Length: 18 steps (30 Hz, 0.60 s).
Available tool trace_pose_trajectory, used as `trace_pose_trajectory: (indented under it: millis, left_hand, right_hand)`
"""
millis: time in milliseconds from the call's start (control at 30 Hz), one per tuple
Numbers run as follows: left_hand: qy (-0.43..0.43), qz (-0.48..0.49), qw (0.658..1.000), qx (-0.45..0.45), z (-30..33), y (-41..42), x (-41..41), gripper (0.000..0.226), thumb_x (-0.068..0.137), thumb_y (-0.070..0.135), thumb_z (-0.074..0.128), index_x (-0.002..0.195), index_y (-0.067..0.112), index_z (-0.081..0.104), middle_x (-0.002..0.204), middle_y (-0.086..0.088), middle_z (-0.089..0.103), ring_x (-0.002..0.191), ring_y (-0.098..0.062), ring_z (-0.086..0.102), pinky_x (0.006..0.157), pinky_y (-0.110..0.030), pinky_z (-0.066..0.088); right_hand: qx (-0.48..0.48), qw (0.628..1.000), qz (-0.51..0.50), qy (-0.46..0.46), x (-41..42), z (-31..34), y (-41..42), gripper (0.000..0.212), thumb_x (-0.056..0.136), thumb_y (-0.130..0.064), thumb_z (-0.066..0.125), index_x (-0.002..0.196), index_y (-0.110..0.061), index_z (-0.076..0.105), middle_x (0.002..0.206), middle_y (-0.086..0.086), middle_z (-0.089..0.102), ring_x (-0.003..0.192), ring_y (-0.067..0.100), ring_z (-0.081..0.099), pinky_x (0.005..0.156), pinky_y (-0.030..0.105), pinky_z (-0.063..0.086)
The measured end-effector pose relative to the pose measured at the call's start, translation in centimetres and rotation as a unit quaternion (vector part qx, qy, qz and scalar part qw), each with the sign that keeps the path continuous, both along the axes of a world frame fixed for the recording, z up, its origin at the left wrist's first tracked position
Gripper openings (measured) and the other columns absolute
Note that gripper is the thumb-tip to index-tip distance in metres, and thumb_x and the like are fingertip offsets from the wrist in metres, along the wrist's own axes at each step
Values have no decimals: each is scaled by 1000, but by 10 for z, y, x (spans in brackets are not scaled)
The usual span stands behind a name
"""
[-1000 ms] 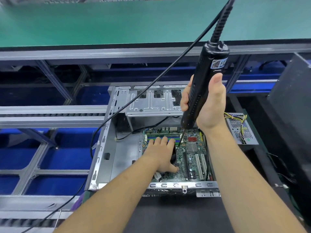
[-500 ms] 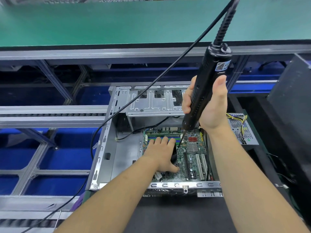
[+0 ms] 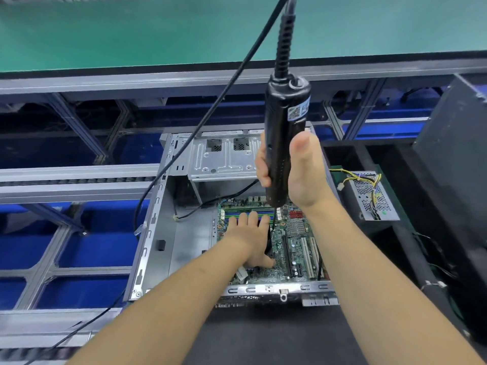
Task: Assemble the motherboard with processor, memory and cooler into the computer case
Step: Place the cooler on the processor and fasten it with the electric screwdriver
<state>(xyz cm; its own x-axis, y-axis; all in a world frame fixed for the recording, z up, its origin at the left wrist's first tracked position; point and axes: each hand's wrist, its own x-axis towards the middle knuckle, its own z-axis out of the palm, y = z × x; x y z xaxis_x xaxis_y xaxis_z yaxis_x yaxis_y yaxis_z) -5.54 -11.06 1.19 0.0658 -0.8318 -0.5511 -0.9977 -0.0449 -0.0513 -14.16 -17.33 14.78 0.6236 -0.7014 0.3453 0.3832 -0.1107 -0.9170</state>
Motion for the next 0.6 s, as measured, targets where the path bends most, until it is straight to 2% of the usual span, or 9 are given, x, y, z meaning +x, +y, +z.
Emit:
trace_pose_trajectory:
  millis: [400,500,600]
  left_hand:
    - [28,5,999,-21,-1,3,4,112,81,74,55,157,14,-2,158,-12,14,142,-40,18,116,-55,20]
    - [49,9,998,-50,-3,6,7,111,78,73,59,156,16,4,155,-10,20,139,-37,22,115,-53,22]
    - [62,10,995,-76,-5,9,9,110,76,74,60,155,17,8,151,-9,26,137,-35,26,114,-52,24]
  right_hand:
    - [-7,1000,7,13,4,0,-7,86,65,-87,63,90,-6,53,62,2,59,50,22,52,50,31,45]
    - [-30,999,-12,22,5,2,-5,67,72,-79,66,90,-16,55,64,1,60,51,20,55,51,31,47]
    - [-57,996,-46,49,7,2,-4,29,82,-55,73,83,-30,59,64,2,61,51,20,56,54,32,48]
